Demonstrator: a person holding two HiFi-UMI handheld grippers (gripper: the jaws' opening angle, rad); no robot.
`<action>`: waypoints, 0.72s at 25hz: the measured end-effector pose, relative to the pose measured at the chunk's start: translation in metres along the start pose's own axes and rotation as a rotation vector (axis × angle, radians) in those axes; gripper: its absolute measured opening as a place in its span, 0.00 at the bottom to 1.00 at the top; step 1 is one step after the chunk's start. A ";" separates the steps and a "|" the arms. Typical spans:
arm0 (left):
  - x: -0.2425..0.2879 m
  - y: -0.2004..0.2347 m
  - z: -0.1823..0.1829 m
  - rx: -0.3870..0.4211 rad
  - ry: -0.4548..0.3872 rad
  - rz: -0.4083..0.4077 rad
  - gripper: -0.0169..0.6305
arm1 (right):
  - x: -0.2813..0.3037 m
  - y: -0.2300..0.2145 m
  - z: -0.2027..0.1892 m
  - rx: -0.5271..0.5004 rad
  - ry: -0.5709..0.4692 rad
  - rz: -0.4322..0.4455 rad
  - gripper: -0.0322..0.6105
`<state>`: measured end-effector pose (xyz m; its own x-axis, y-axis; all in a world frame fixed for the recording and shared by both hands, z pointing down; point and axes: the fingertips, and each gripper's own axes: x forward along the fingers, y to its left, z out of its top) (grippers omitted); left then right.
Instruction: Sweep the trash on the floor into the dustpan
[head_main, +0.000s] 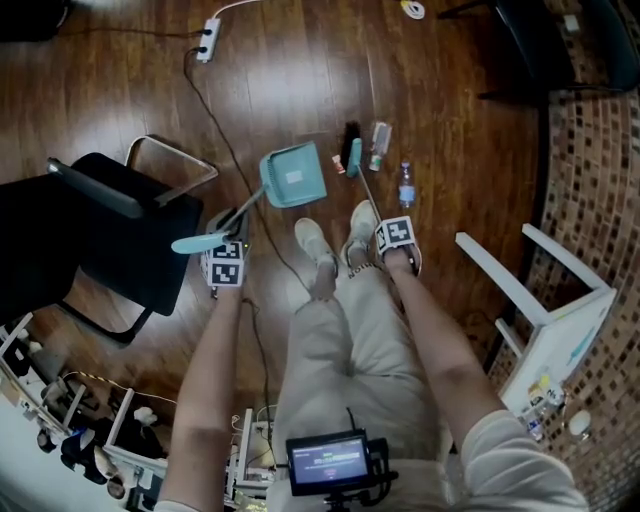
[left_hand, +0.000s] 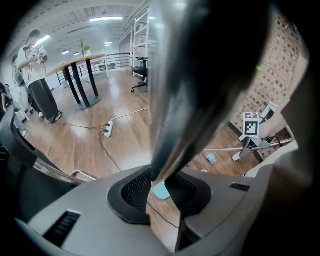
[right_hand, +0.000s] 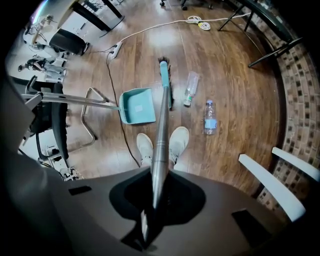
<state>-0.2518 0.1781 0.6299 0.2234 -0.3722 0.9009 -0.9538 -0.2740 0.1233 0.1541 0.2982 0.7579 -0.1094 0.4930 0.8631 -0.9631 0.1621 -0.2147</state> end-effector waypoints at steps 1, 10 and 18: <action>0.000 0.000 0.000 0.000 0.001 0.000 0.15 | 0.001 0.004 0.000 -0.007 -0.001 0.000 0.12; 0.000 -0.002 -0.005 0.019 -0.006 0.001 0.15 | 0.009 0.045 -0.002 -0.082 0.012 0.058 0.12; -0.002 0.000 -0.011 -0.001 -0.005 -0.002 0.15 | 0.007 0.085 -0.004 -0.180 -0.028 0.190 0.12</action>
<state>-0.2545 0.1885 0.6326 0.2261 -0.3764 0.8984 -0.9536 -0.2737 0.1253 0.0725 0.3187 0.7439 -0.2936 0.5059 0.8111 -0.8655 0.2197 -0.4502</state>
